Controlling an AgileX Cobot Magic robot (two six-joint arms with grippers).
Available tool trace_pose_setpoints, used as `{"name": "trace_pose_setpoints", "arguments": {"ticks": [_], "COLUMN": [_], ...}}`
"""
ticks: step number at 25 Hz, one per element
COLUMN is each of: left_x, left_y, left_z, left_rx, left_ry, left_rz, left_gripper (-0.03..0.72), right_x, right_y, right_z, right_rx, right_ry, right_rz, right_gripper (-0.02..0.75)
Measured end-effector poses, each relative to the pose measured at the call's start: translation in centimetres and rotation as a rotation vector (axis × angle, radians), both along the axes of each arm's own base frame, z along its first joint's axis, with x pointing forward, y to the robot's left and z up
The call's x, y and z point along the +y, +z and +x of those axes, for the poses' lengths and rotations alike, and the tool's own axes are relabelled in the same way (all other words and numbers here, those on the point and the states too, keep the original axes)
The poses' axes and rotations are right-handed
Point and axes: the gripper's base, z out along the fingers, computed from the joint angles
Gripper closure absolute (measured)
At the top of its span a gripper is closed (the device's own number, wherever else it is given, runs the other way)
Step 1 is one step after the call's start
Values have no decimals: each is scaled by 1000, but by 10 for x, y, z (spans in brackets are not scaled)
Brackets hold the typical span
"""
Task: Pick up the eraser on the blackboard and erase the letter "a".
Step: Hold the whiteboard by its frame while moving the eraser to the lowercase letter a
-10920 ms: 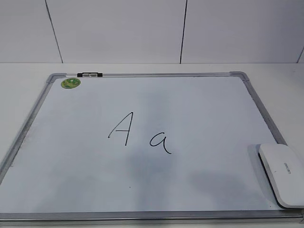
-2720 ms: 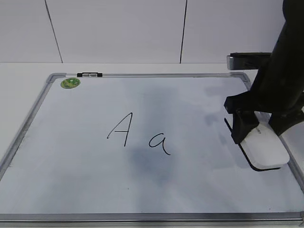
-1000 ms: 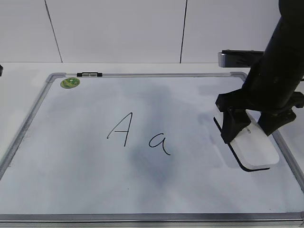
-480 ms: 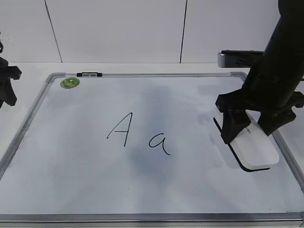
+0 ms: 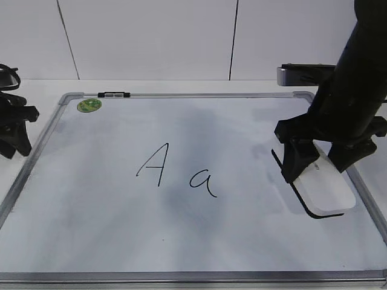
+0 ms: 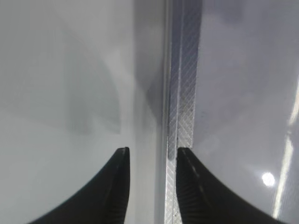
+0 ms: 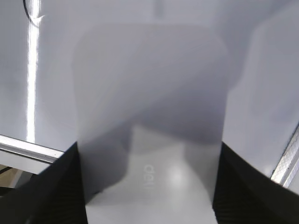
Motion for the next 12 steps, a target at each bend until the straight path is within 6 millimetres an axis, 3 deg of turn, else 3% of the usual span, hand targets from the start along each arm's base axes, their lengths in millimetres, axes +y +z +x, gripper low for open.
{"name": "trace_pose_setpoints", "arguments": {"ticks": [12], "left_x": [-3], "left_y": [-11], "left_z": [1], "left_rx": [30], "left_ry": [-23], "left_rz": [-32], "left_gripper": [452], "right_x": [0], "right_y": [0], "right_z": [0], "right_rx": [-1], "right_ry": [4], "right_rz": [0], "right_gripper": [202]}}
